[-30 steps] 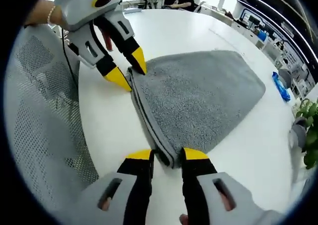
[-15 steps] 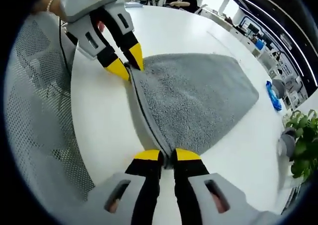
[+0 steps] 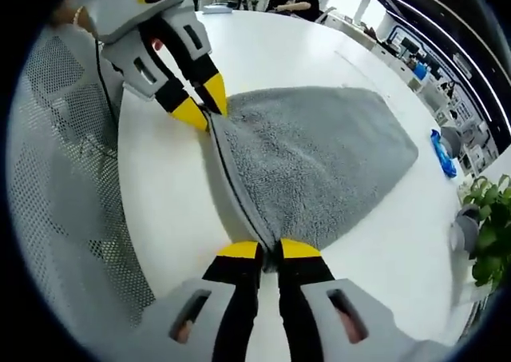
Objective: Fold the towel on the table until its edges align and the towel forms a compact rectangular stack.
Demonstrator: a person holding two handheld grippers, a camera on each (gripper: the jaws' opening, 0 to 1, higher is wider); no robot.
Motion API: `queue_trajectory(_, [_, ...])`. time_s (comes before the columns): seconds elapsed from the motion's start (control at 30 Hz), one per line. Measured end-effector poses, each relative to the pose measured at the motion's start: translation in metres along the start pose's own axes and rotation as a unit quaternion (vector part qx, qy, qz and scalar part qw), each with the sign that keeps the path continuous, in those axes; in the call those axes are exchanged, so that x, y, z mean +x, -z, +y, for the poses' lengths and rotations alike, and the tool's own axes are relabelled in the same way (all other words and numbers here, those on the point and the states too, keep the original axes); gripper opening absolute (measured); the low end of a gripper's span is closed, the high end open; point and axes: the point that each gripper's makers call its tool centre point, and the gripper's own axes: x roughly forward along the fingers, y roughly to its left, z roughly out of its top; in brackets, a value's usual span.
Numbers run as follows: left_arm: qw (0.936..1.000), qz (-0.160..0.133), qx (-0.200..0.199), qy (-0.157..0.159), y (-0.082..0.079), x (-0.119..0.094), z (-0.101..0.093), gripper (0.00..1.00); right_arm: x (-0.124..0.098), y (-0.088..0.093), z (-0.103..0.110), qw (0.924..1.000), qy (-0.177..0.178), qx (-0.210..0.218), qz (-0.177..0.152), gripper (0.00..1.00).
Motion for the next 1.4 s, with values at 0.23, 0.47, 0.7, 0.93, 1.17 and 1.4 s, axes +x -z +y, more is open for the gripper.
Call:
queue_trajectory(0.23, [1.0000, 0.002, 0.009, 0.000, 0.002, -0.002, -0.005, 0.09, -0.001, 0.001, 0.002, 0.9997, -0.007, 0.025, 0.000, 0.05])
queue_trajectory(0.47, [0.9998, 0.007, 0.017, 0.002, 0.004, -0.004, -0.007, 0.08, -0.002, 0.000, 0.007, 0.9997, -0.010, 0.021, 0.007, 0.05])
queue_trajectory(0.7, [0.9999, 0.013, 0.006, 0.009, 0.004, -0.004, -0.006, 0.08, -0.002, 0.000, 0.008, 0.9994, -0.017, 0.029, 0.008, 0.05])
queue_trajectory(0.93, [0.9998, 0.017, 0.002, 0.011, 0.005, -0.005, -0.006, 0.08, -0.002, -0.001, 0.008, 0.9993, -0.024, 0.025, 0.015, 0.05])
queue_trajectory(1.17, [0.9996, 0.024, 0.000, 0.012, -0.003, -0.014, -0.002, 0.08, -0.009, -0.006, 0.006, 0.9990, -0.031, 0.032, 0.009, 0.04])
queue_trajectory(1.4, [0.9996, 0.017, -0.019, 0.013, -0.011, -0.026, 0.001, 0.08, -0.021, -0.012, 0.005, 0.9986, -0.037, 0.039, 0.001, 0.04])
